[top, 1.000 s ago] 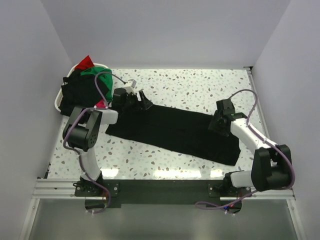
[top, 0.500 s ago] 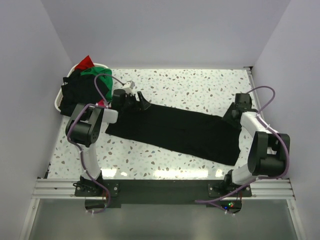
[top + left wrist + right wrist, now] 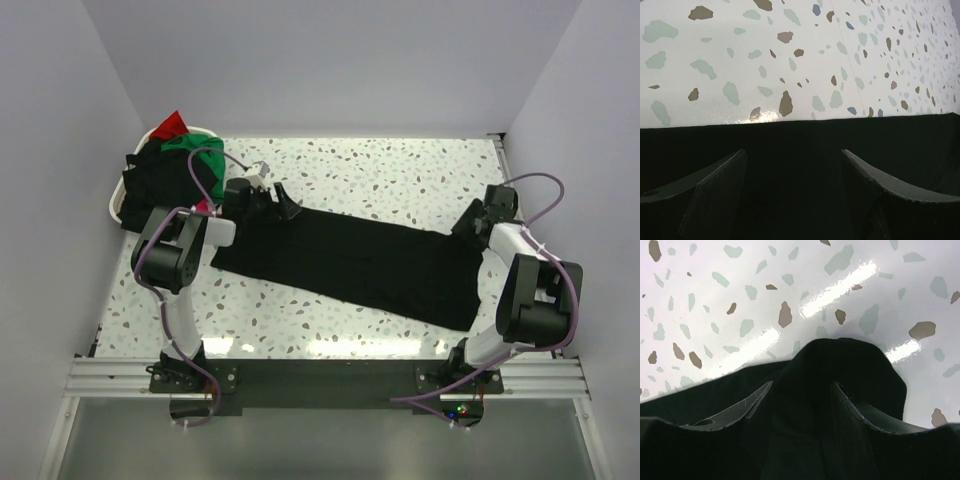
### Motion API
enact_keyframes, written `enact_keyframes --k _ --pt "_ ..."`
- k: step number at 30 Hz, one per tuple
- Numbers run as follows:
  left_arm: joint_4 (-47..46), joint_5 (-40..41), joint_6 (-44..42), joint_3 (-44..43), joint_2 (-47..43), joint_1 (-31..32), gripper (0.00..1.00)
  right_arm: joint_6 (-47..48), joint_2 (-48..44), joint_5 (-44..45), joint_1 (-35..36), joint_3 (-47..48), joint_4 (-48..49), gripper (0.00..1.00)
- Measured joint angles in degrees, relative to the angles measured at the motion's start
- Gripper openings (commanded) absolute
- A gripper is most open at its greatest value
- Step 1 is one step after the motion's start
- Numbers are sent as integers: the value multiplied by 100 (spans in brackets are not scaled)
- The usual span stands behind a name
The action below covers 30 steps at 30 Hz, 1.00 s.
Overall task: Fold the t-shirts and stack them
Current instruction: Fold the tshirt
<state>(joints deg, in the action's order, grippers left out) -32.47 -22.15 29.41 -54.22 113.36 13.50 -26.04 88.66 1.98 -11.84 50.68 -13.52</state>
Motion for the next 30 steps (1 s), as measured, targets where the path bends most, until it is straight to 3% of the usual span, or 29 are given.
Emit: enact_keyframes --k 7,18,30 --pt "-2 -7 0 0 0 -9 80 -2 72 -131 -79 0 192 43" --pt "-177 -144 2 -2 94 -138 80 -4 295 -15 -105 0 125 14" --pt "-243 -153 2 -2 118 -256 80 -33 474 535 -114 22 -188 9"
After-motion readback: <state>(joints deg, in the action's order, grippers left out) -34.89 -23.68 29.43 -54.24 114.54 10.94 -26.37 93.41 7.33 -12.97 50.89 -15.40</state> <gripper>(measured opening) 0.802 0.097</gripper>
